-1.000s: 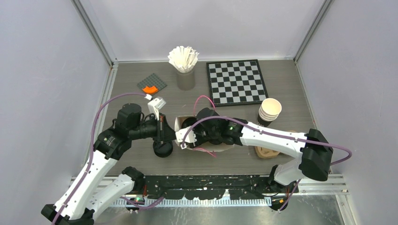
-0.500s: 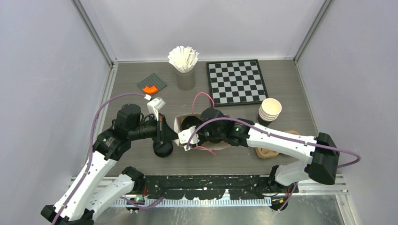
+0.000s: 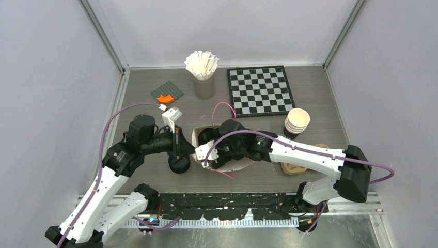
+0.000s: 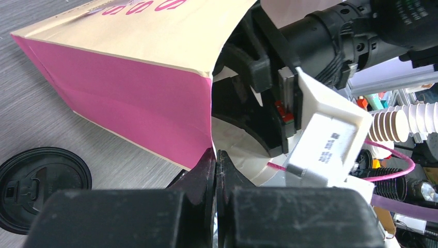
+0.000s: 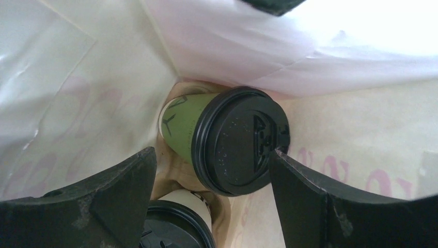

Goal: Pack the takeout coffee

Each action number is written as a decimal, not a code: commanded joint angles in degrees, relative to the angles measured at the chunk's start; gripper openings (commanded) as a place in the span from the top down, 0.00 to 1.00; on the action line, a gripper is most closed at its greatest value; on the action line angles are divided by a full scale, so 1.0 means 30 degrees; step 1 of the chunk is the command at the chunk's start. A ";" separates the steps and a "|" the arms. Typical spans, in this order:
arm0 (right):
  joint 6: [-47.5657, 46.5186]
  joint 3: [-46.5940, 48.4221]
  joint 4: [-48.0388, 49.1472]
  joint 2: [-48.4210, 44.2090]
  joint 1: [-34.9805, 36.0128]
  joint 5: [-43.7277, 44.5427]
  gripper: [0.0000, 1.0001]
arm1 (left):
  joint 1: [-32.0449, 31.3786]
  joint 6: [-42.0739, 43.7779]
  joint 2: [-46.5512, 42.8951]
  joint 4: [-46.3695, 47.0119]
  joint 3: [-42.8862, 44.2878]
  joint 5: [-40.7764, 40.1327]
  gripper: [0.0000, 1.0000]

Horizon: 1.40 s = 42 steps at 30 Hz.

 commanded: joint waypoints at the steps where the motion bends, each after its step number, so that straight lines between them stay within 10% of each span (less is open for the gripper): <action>1: 0.0199 0.0236 0.0603 0.0611 0.0045 -0.0156 0.17 | -0.0040 0.0179 -0.0215 0.0438 0.0090 0.0438 1.00; 10: 0.0653 0.0026 0.1766 0.1352 0.0046 0.1133 0.22 | -0.0039 0.0021 -0.0216 0.0390 0.0064 0.0560 1.00; 17: 0.0843 -0.0424 0.2235 0.1298 0.0059 0.1573 0.51 | -0.0040 -0.0229 -0.0268 0.0563 0.0062 0.0553 1.00; 42: 0.0145 -0.0972 0.1381 -0.1347 0.0094 0.0132 1.00 | -0.0040 0.0018 -0.0173 -0.0158 0.0188 -0.0521 1.00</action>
